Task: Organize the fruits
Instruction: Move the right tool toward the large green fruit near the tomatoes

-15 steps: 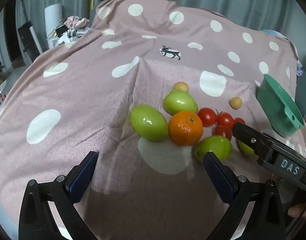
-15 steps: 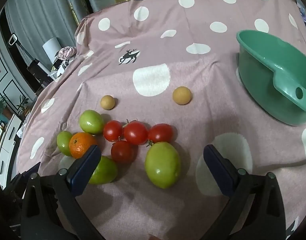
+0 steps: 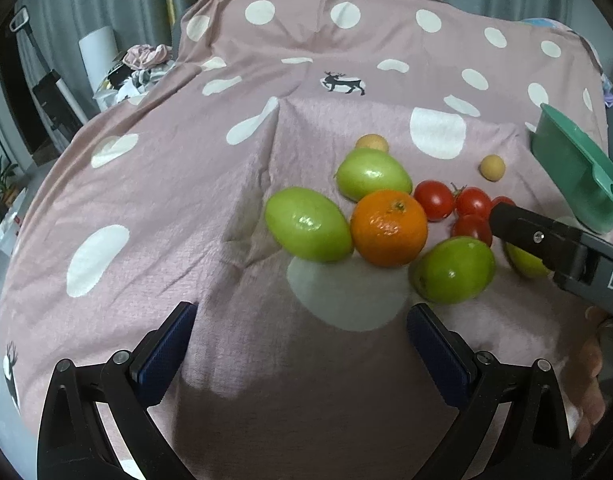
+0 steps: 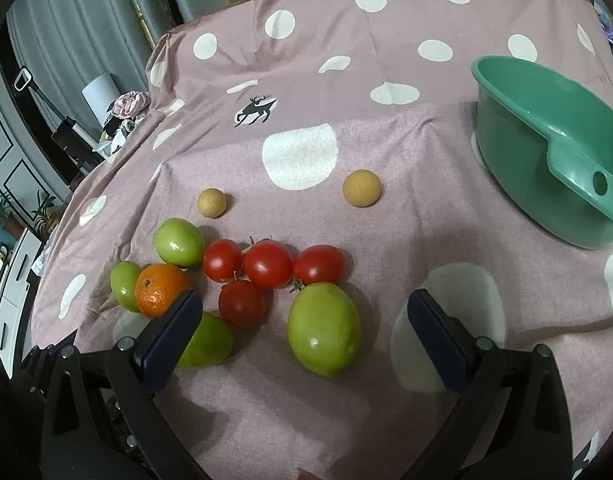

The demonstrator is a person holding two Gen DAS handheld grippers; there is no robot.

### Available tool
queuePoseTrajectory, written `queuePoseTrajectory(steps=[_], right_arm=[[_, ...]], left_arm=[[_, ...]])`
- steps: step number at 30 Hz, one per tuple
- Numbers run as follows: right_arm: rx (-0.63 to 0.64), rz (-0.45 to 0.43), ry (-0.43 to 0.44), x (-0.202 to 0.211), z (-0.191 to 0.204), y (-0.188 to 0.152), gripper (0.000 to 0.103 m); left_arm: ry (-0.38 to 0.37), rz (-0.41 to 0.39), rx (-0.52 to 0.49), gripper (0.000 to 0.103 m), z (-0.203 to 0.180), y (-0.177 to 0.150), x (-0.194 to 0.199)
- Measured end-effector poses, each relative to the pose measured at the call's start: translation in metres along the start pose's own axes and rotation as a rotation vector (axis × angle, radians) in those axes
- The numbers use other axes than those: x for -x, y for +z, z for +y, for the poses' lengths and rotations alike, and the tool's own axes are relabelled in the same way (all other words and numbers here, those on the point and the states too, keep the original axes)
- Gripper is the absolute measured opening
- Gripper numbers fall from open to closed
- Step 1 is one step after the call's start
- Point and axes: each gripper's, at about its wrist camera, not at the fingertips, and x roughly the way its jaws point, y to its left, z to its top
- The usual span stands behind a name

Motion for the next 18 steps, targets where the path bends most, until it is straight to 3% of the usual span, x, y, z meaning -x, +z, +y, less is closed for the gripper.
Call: queuePoseTrajectory(steps=[4,9,12,15,18], right_arm=[[-0.007,0.011,0.011,-0.001,0.001,0.003,0.103],[0.008,-0.015,0.071,-0.001,-0.001,0.003,0.103],[0.027,-0.028,0.124,-0.001,-0.003,0.003,0.103],[-0.01,-0.011,0.087,0.003,0.0,0.003,0.103],[0.034,-0.011,0.096,0.002,0.002,0.002,0.103]], left_arm=[[-0.027,0.005,0.023,0.103,0.006,0.0,0.002],[-0.114,-0.014,0.058,0.103,0.016,0.004,0.01],[-0.125,-0.024,0.062,0.103,0.017,0.005,0.013],[-0.12,-0.018,0.032,0.103,0.013,0.004,0.015],[-0.138,-0.035,0.023,0.103,0.014,0.005,0.021]])
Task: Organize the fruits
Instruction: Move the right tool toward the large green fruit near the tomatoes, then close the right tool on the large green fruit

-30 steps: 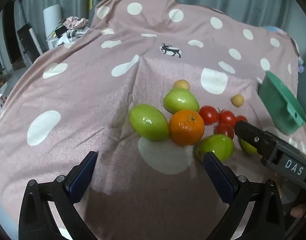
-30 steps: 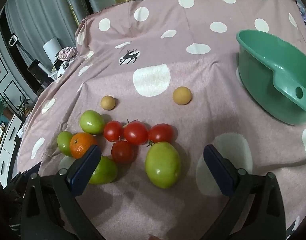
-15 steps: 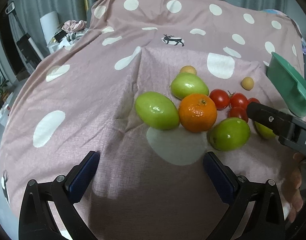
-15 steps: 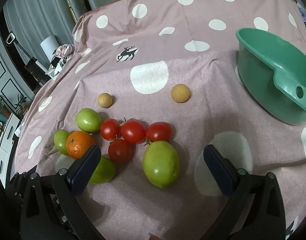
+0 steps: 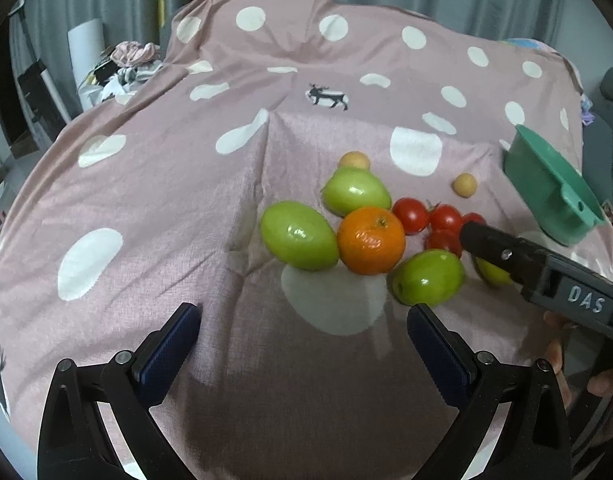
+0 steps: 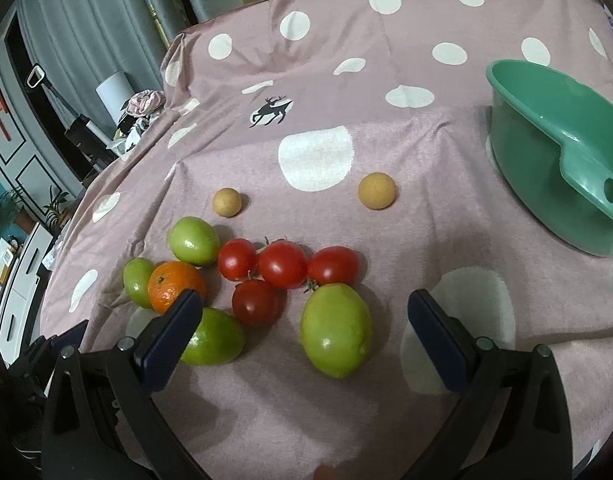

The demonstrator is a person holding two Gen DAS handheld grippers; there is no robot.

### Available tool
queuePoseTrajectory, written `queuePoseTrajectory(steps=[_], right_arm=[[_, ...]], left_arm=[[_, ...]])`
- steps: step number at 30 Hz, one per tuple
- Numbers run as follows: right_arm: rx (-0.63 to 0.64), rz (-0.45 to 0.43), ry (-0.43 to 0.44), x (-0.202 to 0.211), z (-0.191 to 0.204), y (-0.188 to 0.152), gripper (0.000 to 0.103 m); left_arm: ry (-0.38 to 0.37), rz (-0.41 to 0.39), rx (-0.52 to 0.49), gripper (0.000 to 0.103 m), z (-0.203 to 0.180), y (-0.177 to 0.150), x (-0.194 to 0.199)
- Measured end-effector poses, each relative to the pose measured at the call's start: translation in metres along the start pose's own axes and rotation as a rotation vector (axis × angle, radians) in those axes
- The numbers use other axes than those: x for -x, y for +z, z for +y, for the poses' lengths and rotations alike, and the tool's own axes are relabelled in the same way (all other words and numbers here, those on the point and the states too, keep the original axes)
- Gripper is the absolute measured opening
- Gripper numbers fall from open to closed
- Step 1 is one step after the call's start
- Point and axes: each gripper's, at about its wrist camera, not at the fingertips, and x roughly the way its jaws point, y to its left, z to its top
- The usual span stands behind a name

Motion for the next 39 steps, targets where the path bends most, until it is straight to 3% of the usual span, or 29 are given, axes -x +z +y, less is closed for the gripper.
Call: queuePoseTrajectory(steps=[4,8,14,17,19,22,24,25,27,30,33,39], right_arm=[[0.011,0.02,0.01,0.005,0.005,0.001,0.103],[0.101,0.01,0.029,0.017,0.017,-0.005,0.102],[0.306,-0.032,-0.074,0.042,0.04,-0.018,0.101],[0.409,-0.038,-0.082,0.048,0.048,-0.029,0.1],[0.472,-0.029,-0.066,0.046,0.051,-0.035,0.097],[0.495,-0.016,-0.007,0.04,0.05,-0.033,0.078],[0.486,-0.025,0.045,0.036,0.048,-0.029,0.066],[0.488,-0.035,0.071,0.034,0.048,-0.028,0.065],[0.496,-0.038,0.099,0.029,0.049,-0.027,0.06],[0.496,0.005,0.112,0.017,0.049,-0.026,0.055],[0.483,0.049,0.13,0.008,0.053,-0.025,0.046],[0.453,0.085,0.112,-0.007,0.06,-0.019,0.048]], left_arm=[[-0.048,-0.063,-0.012,0.103,0.001,0.003,0.016],[-0.068,-0.061,-0.018,0.103,0.0,0.005,0.021],[-0.138,-0.091,-0.008,0.103,0.004,0.008,0.04],[-0.181,-0.107,0.012,0.103,0.008,0.012,0.043],[-0.247,-0.1,-0.003,0.103,0.004,0.018,0.041],[-0.34,-0.066,-0.05,0.102,-0.014,0.026,0.028],[-0.372,-0.035,-0.059,0.092,-0.023,0.027,0.017],[-0.378,-0.021,-0.057,0.082,-0.027,0.027,0.012],[-0.419,0.017,-0.069,0.074,-0.035,0.028,0.001],[-0.445,0.071,-0.124,0.073,-0.045,0.028,-0.012],[-0.46,0.067,-0.107,0.072,-0.04,0.028,-0.017],[-0.518,0.087,-0.098,0.072,-0.036,0.033,-0.026]])
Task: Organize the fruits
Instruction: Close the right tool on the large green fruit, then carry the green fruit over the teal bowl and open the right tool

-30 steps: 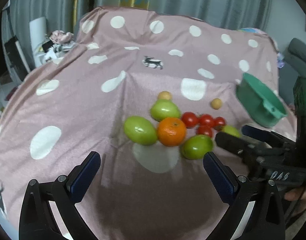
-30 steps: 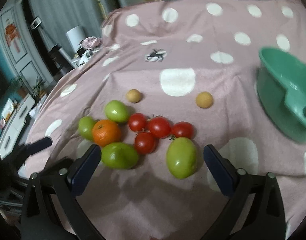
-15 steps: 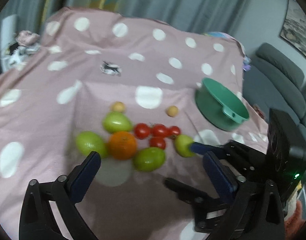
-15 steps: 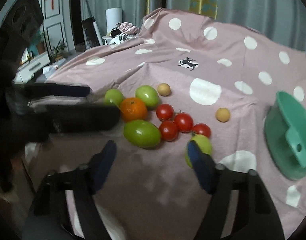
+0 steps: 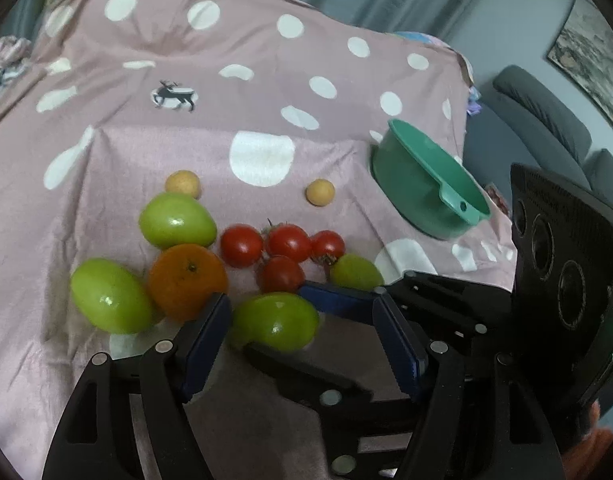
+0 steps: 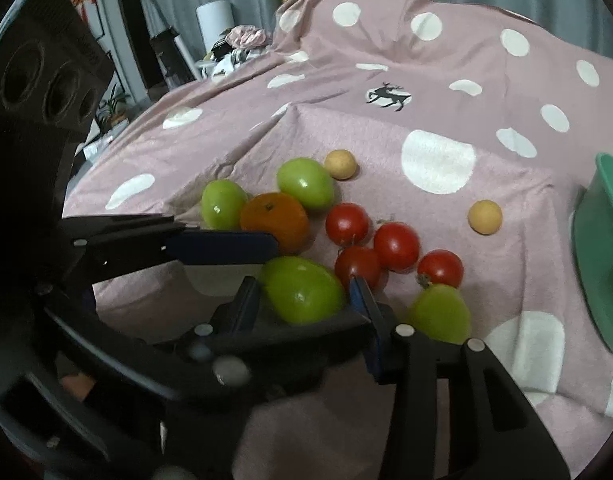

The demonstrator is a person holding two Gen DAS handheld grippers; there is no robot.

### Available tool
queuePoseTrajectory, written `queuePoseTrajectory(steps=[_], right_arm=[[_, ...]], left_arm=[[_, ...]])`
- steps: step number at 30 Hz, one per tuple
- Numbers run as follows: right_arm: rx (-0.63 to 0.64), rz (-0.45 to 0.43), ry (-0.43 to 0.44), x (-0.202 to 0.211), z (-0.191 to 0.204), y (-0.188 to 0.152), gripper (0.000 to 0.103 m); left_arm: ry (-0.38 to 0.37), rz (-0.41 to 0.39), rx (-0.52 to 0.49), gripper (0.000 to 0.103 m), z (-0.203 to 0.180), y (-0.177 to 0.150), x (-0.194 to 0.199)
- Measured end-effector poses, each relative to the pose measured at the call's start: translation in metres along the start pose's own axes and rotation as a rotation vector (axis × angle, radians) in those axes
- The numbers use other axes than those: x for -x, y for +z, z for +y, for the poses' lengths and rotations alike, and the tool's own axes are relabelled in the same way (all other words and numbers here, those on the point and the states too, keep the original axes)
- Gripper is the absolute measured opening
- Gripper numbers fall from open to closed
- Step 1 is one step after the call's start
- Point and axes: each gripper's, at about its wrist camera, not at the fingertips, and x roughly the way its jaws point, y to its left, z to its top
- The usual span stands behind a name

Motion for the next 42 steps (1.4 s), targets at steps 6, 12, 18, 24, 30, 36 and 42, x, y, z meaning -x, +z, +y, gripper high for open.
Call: queuePoseTrajectory(steps=[6,12,18,24,30,36,42], right_arm=[[-0.02,0.077,-0.039,-0.013,-0.003,0.001,0.041],[0.031,0.073,-0.094,-0.013,0.004,-0.004,0.041],[0.008,0.021,-0.089,-0.005,-0.001,-0.006,0.041],[0.052,-0.123,-0.075,0.03,0.005,-0.008,0.041],[0.071,-0.272,-0.081,0.082,0.001,-0.014,0.041],[0.016,-0.356,-0.143,0.122,-0.037,-0.02,0.041],[-0.136,-0.454,-0.214,0.177,-0.113,-0.031,0.04]], left_arm=[[-0.105,0.081,0.155,0.06,0.024,-0.004,-0.011],[-0.036,0.081,0.104,0.053,0.014,-0.004,-0.011],[-0.058,0.05,0.131,0.052,0.014,-0.004,-0.012],[-0.027,-0.045,0.023,0.051,-0.019,0.002,0.012],[-0.06,-0.109,-0.078,0.051,-0.062,0.013,0.032],[-0.148,-0.094,-0.122,0.049,-0.103,0.049,0.013],[-0.262,-0.065,-0.203,0.047,-0.163,0.099,-0.035]])
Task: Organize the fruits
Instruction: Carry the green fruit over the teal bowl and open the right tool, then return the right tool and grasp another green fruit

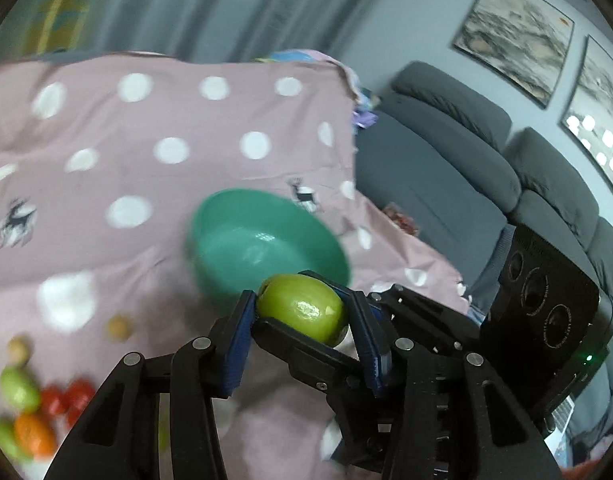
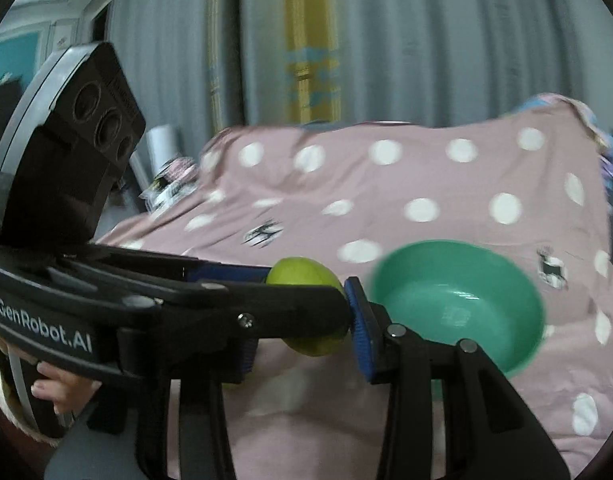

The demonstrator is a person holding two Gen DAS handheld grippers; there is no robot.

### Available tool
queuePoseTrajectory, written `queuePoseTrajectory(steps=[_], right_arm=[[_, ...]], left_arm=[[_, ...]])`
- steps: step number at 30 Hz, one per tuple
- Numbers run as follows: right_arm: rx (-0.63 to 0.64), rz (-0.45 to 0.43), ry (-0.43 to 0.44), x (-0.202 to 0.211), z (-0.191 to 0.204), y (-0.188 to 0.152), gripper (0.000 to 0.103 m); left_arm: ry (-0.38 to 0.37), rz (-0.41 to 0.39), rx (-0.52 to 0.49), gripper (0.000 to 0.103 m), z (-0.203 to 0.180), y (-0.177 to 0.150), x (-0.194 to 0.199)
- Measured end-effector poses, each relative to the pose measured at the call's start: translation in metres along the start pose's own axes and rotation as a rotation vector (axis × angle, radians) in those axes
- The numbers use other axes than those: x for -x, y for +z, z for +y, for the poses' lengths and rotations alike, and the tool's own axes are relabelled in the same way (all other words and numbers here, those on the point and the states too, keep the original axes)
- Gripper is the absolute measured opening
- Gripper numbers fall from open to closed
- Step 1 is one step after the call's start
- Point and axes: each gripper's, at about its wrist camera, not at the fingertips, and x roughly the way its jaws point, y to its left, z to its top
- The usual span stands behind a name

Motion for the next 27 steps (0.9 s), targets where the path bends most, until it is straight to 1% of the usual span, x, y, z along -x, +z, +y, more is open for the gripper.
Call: queuePoseTrajectory(steps=[1,3,6,7,10,11,15,17,19,20,21,22,23,24,26,27], right_arm=[[-0.026,-0.009,-0.033,0.003,-0.016,0.001,0.04],[-0.058,-0.013,-0.088,0.006,-0.038,0.0,0.04],[-0.108,0.003,-0.166,0.005,-0.066,-0.006,0.04],[-0.119,0.009,-0.183,0.004,-0.073,-0.009,0.04],[-0.173,0.032,-0.195,0.001,-0.086,-0.014,0.04],[-0.183,0.037,-0.196,0.001,-0.089,-0.016,0.04],[-0.21,0.067,-0.192,-0.006,-0.093,-0.021,0.04],[-0.206,0.079,-0.198,-0.005,-0.09,-0.022,0.041],[-0.173,0.092,-0.214,-0.005,-0.084,-0.02,0.041],[-0.162,0.095,-0.222,-0.005,-0.083,-0.021,0.044],[-0.159,0.102,-0.229,-0.006,-0.082,-0.021,0.06],[-0.162,0.098,-0.236,-0.005,-0.081,-0.022,0.072],[-0.167,0.086,-0.249,-0.002,-0.081,-0.023,0.091],[-0.175,0.064,-0.266,0.001,-0.082,-0.023,0.098],[-0.183,0.05,-0.266,0.005,-0.082,-0.022,0.097],[-0.195,0.041,-0.252,0.009,-0.083,-0.02,0.098]], left_arm=[[-0.024,0.013,0.005,0.046,-0.002,0.008,-0.013],[-0.087,0.051,0.053,0.045,-0.002,0.022,-0.045],[-0.152,0.088,0.096,0.044,-0.002,0.029,-0.079],[-0.159,0.098,0.099,0.044,-0.002,0.029,-0.09],[-0.147,0.125,0.107,0.043,-0.003,0.027,-0.099],[-0.137,0.137,0.114,0.043,-0.003,0.027,-0.103],[-0.138,0.175,0.157,0.042,0.004,0.021,-0.11],[-0.113,0.178,0.144,0.042,0.002,0.021,-0.112],[-0.036,0.171,0.129,0.043,0.001,0.024,-0.112],[0.008,0.165,0.137,0.045,0.003,0.025,-0.111],[0.04,0.164,0.16,0.057,0.008,0.027,-0.11],[0.046,0.165,0.189,0.076,0.013,0.028,-0.109],[0.038,0.167,0.232,0.085,0.02,0.028,-0.106],[0.015,0.166,0.29,0.094,0.027,0.028,-0.102],[-0.007,0.17,0.336,0.096,0.034,0.028,-0.096],[0.005,0.168,0.345,0.096,0.037,0.029,-0.088]])
